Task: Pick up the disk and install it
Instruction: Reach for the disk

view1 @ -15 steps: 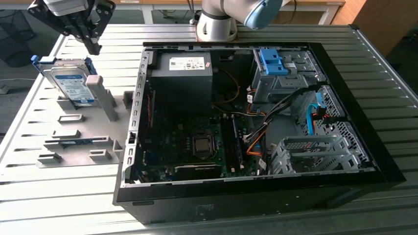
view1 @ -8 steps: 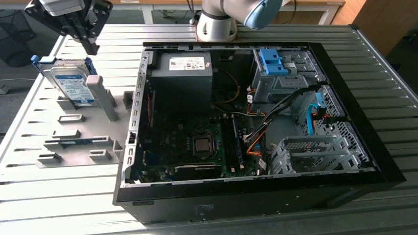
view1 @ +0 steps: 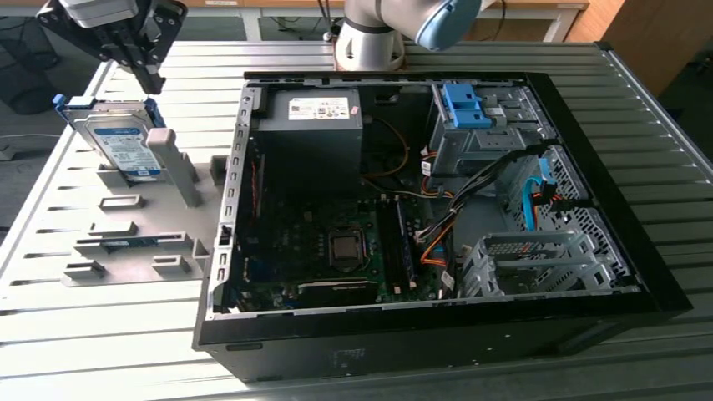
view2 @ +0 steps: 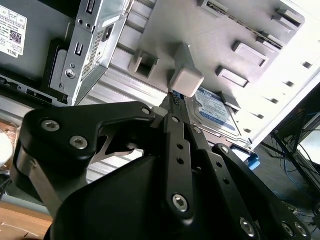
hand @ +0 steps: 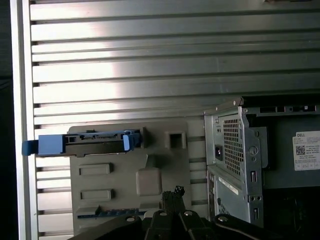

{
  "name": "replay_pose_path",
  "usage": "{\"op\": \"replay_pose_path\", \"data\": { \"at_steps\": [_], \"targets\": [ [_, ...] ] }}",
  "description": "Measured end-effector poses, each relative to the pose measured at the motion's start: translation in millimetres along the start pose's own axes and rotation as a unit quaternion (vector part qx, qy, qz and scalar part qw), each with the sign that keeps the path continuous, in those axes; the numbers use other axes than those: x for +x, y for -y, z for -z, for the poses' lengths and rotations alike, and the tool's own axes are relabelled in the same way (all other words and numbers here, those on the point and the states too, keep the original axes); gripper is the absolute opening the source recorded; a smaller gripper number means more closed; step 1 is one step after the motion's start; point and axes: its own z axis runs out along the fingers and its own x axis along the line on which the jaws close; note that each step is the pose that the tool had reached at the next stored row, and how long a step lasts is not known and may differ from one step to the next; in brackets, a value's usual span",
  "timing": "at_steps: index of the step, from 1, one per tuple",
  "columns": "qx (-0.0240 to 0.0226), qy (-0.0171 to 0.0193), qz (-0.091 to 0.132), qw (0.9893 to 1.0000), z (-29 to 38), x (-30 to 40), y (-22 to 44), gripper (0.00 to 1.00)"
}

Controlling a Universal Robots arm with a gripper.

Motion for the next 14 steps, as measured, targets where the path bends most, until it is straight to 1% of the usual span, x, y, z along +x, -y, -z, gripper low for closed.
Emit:
{"op": "replay_pose_path", "data": {
  "at_steps": [14],
  "targets": [
    [0.0000, 0.0000, 0.000, 1.0000, -0.2, 9.3, 0.1, 0.11]
  ]
}}
